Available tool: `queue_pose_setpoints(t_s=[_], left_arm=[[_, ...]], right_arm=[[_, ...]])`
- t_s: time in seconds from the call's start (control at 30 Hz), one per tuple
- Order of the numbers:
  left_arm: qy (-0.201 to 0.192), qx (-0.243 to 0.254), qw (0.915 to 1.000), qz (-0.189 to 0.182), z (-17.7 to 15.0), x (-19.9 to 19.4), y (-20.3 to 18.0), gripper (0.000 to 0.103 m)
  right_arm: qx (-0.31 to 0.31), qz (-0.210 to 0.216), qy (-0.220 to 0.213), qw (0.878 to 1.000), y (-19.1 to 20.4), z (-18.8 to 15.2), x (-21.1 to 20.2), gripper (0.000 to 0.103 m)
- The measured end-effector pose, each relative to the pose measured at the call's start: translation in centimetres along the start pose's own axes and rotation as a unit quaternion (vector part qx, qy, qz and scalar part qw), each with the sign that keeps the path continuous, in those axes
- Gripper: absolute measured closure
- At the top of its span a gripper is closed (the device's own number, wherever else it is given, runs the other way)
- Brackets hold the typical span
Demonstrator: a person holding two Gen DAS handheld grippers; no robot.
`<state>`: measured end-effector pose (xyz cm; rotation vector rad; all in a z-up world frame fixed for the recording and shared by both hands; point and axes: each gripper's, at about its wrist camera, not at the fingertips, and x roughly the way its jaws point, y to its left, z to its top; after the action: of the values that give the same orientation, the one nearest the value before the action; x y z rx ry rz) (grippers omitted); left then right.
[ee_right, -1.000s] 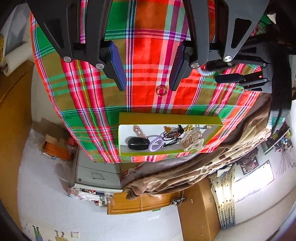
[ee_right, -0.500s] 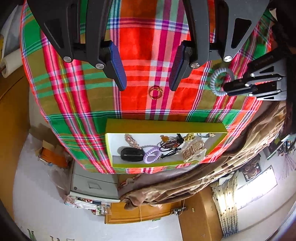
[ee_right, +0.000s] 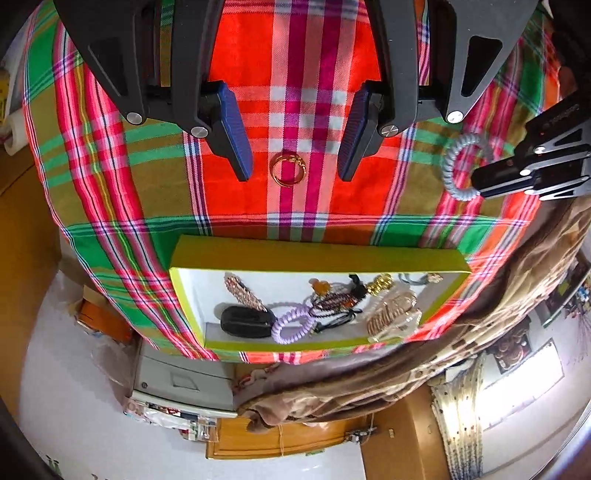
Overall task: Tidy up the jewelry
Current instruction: 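Grasp the white coil tie with the left tool while the right tool grasps the gold ring, then carry the coil tie with the left tool while the right tool carries the ring to the box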
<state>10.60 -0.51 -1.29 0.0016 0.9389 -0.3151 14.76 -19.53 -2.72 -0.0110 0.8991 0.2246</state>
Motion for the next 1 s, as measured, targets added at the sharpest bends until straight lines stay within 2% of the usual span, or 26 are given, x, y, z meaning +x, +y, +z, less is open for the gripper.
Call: queue_pose_setpoints(t_s=[0.17,0.3,0.53,0.6,1.0], left_arm=[[0.003,-0.006,1.0,-0.003,0.0,0.4,0.4,0.093],[0.007,-0.011,0.9999,-0.007,-0.1,0.7,0.6,0.093],[0.009,-0.013,0.9998,-0.012,-0.1,1.0,0.6,0.093],[0.01,-0.012,0.9998,-0.013,-0.1,1.0,0.6,0.093],[0.009,-0.011,0.9999,-0.01,0.0,0.8,0.5,0.093]], right_arm=[[-0.005,-0.014,0.006,1.0,0.5,0.2,0.7,0.055],[0.004,-0.027,0.007,1.0,0.5,0.5,0.9,0.066],[-0.004,-0.042,0.008,0.999,1.1,0.4,0.9,0.07],[-0.002,-0.044,0.008,0.999,1.0,0.4,0.9,0.08],[-0.002,-0.035,0.0,0.999,0.9,0.1,0.3,0.081]])
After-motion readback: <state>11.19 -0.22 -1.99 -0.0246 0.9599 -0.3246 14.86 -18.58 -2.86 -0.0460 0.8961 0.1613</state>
